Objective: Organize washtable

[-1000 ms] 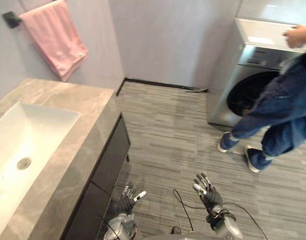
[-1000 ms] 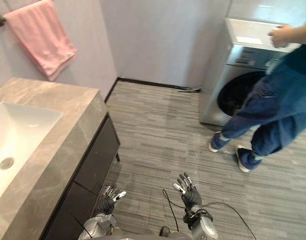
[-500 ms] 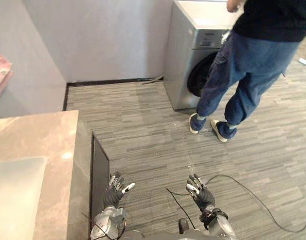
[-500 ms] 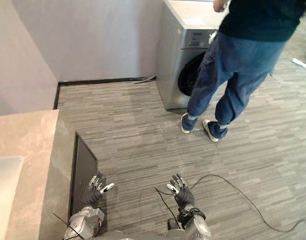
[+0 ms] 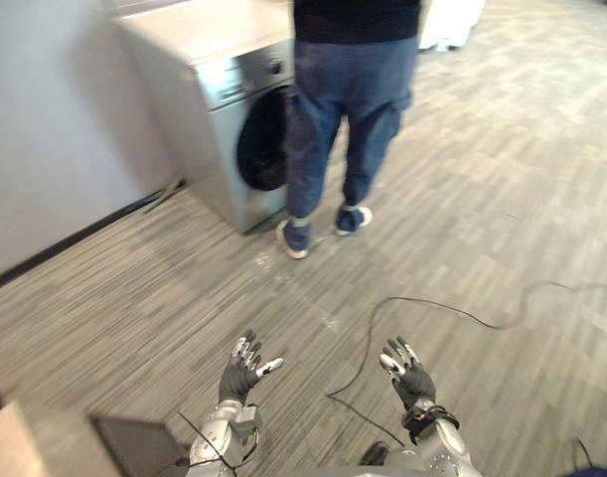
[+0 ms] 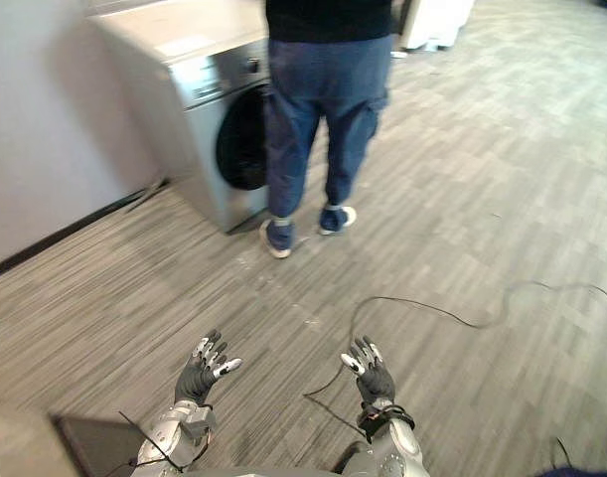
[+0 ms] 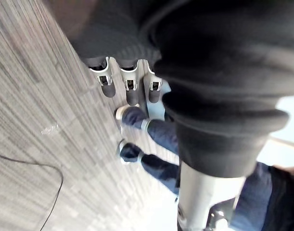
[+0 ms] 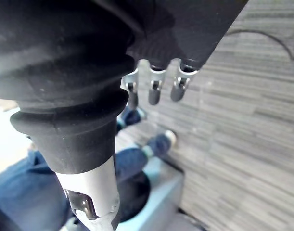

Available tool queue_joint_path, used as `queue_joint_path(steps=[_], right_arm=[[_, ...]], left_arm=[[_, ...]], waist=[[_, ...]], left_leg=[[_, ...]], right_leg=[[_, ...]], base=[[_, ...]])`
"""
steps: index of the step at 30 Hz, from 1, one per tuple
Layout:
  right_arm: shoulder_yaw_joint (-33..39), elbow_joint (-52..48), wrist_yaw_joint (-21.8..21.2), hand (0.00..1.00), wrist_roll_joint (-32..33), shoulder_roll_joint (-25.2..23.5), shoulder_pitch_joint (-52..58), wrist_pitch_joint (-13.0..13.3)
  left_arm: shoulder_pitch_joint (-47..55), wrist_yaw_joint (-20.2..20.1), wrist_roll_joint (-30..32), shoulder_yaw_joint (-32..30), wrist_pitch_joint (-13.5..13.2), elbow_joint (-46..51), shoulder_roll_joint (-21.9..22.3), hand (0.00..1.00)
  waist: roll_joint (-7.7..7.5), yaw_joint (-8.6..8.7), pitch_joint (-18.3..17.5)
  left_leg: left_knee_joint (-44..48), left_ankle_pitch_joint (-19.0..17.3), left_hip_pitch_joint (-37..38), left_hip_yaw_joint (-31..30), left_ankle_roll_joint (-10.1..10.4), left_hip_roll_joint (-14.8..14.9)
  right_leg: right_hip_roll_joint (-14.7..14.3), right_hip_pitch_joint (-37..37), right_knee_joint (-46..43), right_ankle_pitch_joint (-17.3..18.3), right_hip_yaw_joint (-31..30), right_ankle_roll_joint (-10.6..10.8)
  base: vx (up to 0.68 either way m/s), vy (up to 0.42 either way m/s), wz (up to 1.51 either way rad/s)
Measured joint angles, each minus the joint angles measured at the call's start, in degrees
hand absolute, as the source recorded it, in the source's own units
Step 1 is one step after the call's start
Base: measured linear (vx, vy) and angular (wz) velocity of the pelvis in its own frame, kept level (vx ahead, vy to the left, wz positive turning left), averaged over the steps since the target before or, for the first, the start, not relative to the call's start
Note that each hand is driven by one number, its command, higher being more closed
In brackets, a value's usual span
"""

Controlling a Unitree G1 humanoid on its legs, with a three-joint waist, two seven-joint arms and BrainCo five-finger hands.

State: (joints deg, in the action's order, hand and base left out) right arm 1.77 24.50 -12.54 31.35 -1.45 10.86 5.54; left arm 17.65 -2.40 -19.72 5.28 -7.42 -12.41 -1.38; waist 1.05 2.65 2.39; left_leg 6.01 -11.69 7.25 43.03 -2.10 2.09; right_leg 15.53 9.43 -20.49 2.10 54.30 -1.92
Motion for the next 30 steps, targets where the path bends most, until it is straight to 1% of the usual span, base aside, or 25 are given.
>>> queue_joint_path(steps=[1, 2, 3, 4, 5, 7, 8, 9, 10, 11, 12, 13, 14, 15, 16, 17, 18, 19, 20, 21, 22, 23, 24, 27, 30], right_arm=[[0.0, -0.5, 0.0, 0.00, 0.0, 0.2, 0.4, 0.0], [0.1, -1.1, 0.0, 0.00, -0.1, 1.1, 1.2, 0.1], [0.1, -1.2, 0.0, 0.00, -0.4, 2.2, 1.4, 0.1], [0.2, -1.2, 0.0, 0.00, -0.4, 3.2, 1.8, 0.1], [0.1, -1.2, 0.1, 0.00, -0.4, 3.4, 2.5, 0.0], [0.5, -1.3, 0.1, 0.00, -0.4, 3.6, 2.4, 0.1], [0.5, -1.3, 0.1, 0.00, -0.3, 3.6, 2.3, 0.2], [0.5, -1.3, 0.1, 0.00, -0.3, 3.9, 2.2, 0.3], [0.5, -1.3, 0.1, 0.00, -0.3, 4.6, 2.4, 0.2], [0.0, -1.5, 0.0, 0.00, -0.3, 4.5, 2.5, 0.2], [0.1, -2.3, 0.0, 0.00, -0.2, 4.3, 3.8, 0.2], [0.2, -3.0, 0.0, 0.00, -0.1, 4.0, 4.1, 0.3], [0.9, -2.9, 0.2, 0.00, 0.1, 4.2, 3.8, 0.3], [1.9, -2.0, 0.7, 0.00, 0.1, 4.2, 2.4, 0.5], [1.8, -0.9, 1.1, 0.00, 0.2, 4.5, 1.6, 0.6], [1.7, -1.0, 1.1, 0.00, 0.4, 5.6, 1.5, 0.6], [1.1, 1.1, 1.3, 0.00, 0.8, 4.3, 0.3, -0.1], [-0.1, 1.1, 1.0, 0.00, 0.8, 4.1, 0.5, -0.3], [-0.2, 1.2, 1.0, 0.00, 0.8, 3.9, 1.2, -0.3], [-0.1, 1.2, 1.1, 0.00, 0.8, 4.1, 1.3, -0.3], [0.5, 1.2, 1.2, 0.00, 0.8, 4.1, 1.2, -0.2], [0.3, 1.2, 1.2, 0.00, 0.8, 3.9, 1.2, -0.2], [0.1, 1.2, 1.1, 0.00, 0.8, 3.4, 1.0, -0.2], [0.0, 1.2, 1.2, 0.00, 0.8, 1.8, 2.3, -0.2], [-0.1, 1.4, 1.5, 0.00, 0.8, 2.3, 3.7, -0.3]], left_arm=[[-0.5, -0.1, 0.0, 0.2, 0.1, -0.1, 0.0, 0.00], [-1.3, -0.1, 0.0, 0.8, 0.1, -0.9, 0.4, 0.00], [-2.6, -0.2, 0.0, 1.1, 0.2, -2.3, 1.0, 0.00], [-3.9, -0.2, -0.4, 1.3, 0.3, -4.1, 1.8, 0.00], [-4.7, -0.1, -1.4, 1.3, 0.4, -5.4, 1.9, 0.00], [-5.2, -0.2, -2.5, 1.8, 0.5, -6.8, 2.1, 0.00], [-5.3, -0.2, -2.7, 2.0, 0.5, -7.1, 2.0, 0.00], [-5.2, -0.4, -3.2, 2.0, 0.5, -7.5, 2.1, 0.00], [-4.5, -0.4, -3.3, 1.8, 0.5, -8.0, 2.6, 0.00], [-3.6, -0.4, -3.4, 1.7, 0.5, -8.1, 2.6, 0.00], [-2.4, 0.0, -3.7, 0.8, 0.5, -8.2, 2.2, 0.00], [-1.7, 0.1, -4.3, 0.4, 0.5, -8.7, 2.2, 0.00], [-1.5, 0.0, -4.4, 0.4, 0.6, -8.7, 2.3, 0.00], [-1.3, 0.1, -4.4, 0.4, 0.6, -8.1, 2.4, 0.00], [-0.6, 0.1, -4.4, 0.3, 0.5, -7.3, 2.5, 0.00], [-0.1, 0.1, -4.4, 0.3, 0.4, -6.8, 3.5, 0.00], [-0.1, 0.6, -4.4, -1.2, 0.7, -8.0, 2.9, 0.00], [0.2, 1.2, -4.4, -1.8, 0.3, -6.9, 2.4, 0.00], [0.3, 1.3, -4.3, -2.0, 0.1, -6.7, 2.2, 0.00], [0.3, 1.3, -4.3, -2.0, 0.1, -6.8, 2.2, 0.00], [0.3, 1.2, -4.2, -1.7, -0.5, -6.5, 2.0, 0.00], [0.3, 1.2, -4.2, -1.7, -0.6, -6.4, 1.7, 0.00], [0.5, 1.2, -4.2, -1.7, -0.6, -6.4, 1.0, 0.00], [1.4, 1.2, -3.7, -1.6, -0.5, -6.3, 0.0, 0.00], [1.5, 1.2, -3.2, -0.8, -0.5, -6.4, 0.1, 0.00]], waist=[[-0.21, 0.03, 0.0], [-0.28, -0.01, -0.2], [1.17, 0.08, 0.0], [1.90, 0.53, 0.2], [1.64, 0.73, 0.4], [0.69, 0.17, 0.9], [0.56, 0.01, 1.0], [0.67, -0.34, 1.0], [1.17, -0.52, 0.5], [0.77, -0.29, 0.3], [-0.03, -0.18, 0.5], [-1.09, -1.51, 1.6], [-1.40, -1.80, 1.8], [-2.62, -1.87, 2.6], [-2.18, -1.95, 3.2], [0.13, -2.29, 3.3], [-2.00, -2.65, 4.1], [-2.28, -2.88, 4.1], [-2.30, -3.27, 4.1], [-2.22, -3.23, 4.0], [-2.46, -3.12, 3.6], [-2.40, -3.34, 3.5], [-2.38, -3.55, 3.5], [-2.08, -3.27, 3.1], [-1.08, -3.23, 1.3]], left_leg=[[0.9, -0.7, 0.4, 0.7, 0.8, -0.1], [3.0, -2.2, 1.2, 2.0, 2.3, 0.2], [5.1, -3.1, 1.3, 3.0, 3.3, 1.4], [9.0, -3.3, 1.0, 3.9, 3.6, 2.7], [16.9, -3.4, -0.3, 4.9, 4.0, 5.2], [23.3, -5.4, -2.0, 5.8, 5.6, 9.0], [23.9, -5.5, -2.9, 5.6, 5.5, 10.4], [23.0, -4.8, -4.7, 5.5, 5.2, 14.0], [26.1, -3.9, -4.3, 4.4, 4.7, 14.9], [29.3, -3.1, -4.8, 3.1, 3.3, 15.6], [38.2, 0.4, -6.6, -0.2, 0.3, 17.4], [45.6, -1.4, -11.5, -6.0, 1.7, 17.5], [46.2, -4.1, -14.4, -9.1, 2.9, 15.9], [41.0, -6.8, -19.0, -14.4, 3.1, 11.7], [28.0, -5.2, -21.1, -18.2, 4.3, 10.5], [17.6, 1.4, -20.2, -20.4, 3.4, 11.0], [15.8, 1.7, -17.1, -17.8, 3.4, 8.5], [16.1, 1.9, -16.9, -20.1, 3.2, 7.5], [16.2, 1.9, -16.9, -23.1, 3.2, 6.1], [15.8, 1.9, -16.6, -24.2, 3.2, 5.3], [13.8, 1.9, -15.4, -23.8, 3.2, 4.0], [12.8, 1.9, -14.8, -23.3, 3.1, 3.7], [11.1, 2.1, -13.9, -22.5, 2.7, 3.2], [7.7, 2.3, -10.8, -22.0, 2.4, 2.7], [5.4, 2.4, -9.0, -22.0, 2.6, 2.9]], right_leg=[[-0.7, -0.6, 1.4, 0.1, 0.0, -0.5], [-2.4, -2.4, 5.0, 1.7, -1.0, -0.4], [-3.6, -2.7, 6.3, 1.2, -2.1, -0.6], [-4.4, -3.6, 8.0, 0.8, -3.5, -0.1], [-4.8, -4.7, 9.7, 0.6, -5.1, 0.1], [-4.9, -5.9, 10.8, 1.0, -8.6, 0.2], [-4.9, -6.1, 10.8, 1.1, -9.6, 0.4], [-5.0, -6.2, 10.0, 1.3, -11.1, 1.0], [-5.5, -6.9, 9.7, 1.2, -13.2, 1.7], [-6.0, -8.1, 11.3, 0.7, -13.7, 2.4], [-6.5, -11.0, 15.2, -1.0, -14.8, 4.2], [-5.3, -12.6, 16.5, -1.9, -16.5, 5.1], [-4.0, -12.5, 16.4, -1.8, -17.3, 5.0], [-0.7, -11.7, 15.0, -1.8, -19.4, 5.8], [0.9, -10.7, 12.5, -1.2, -21.9, 8.1], [-0.1, -10.5, 11.2, -0.3, -23.5, 10.3], [1.0, -10.0, 11.2, 0.6, -28.5, 12.9], [-1.7, -9.1, 12.3, 0.2, -30.9, 12.5], [-3.1, -9.2, 14.5, -0.3, -31.2, 10.9], [-3.5, -9.8, 16.1, -1.0, -31.9, 9.3], [-3.3, -11.3, 19.0, -3.1, -33.4, 8.1], [-3.3, -11.4, 19.9, -3.7, -34.0, 8.1], [-3.3, -11.4, 20.8, -4.3, -34.4, 7.4], [-3.5, -12.6, 21.6, -4.5, -35.5, 7.3], [-4.3, -13.1, 22.0, -4.6, -35.7, 7.3]], base=[[0.16, -0.146, -1.08], [0.20, -0.136, -0.82], [0.26, -0.145, -0.86], [0.28, -0.130, -0.75], [0.25, -0.106, -0.59], [0.18, -0.067, -0.67], [0.11, -0.028, -0.78], [0.10, 0.027, -0.80], [0.13, 0.046, -0.70], [0.16, 0.022, -0.60], [0.15, 0.044, -0.51], [0.13, 0.081, -0.58], [0.13, 0.309, -0.61], [0.13, 0.428, -0.61], [0.10, 0.378, -0.68], [0.14, 0.377, -0.60], [0.13, 0.220, -0.41], [0.15, 0.210, -0.28], [0.06, 0.000, -0.12], [0.10, 0.075, 0.01], [0.10, 0.120, -0.01], [0.12, 0.162, -0.17], [0.07, 0.073, -0.32], [0.11, 0.024, -0.25], [0.08, -0.029, -0.18]])
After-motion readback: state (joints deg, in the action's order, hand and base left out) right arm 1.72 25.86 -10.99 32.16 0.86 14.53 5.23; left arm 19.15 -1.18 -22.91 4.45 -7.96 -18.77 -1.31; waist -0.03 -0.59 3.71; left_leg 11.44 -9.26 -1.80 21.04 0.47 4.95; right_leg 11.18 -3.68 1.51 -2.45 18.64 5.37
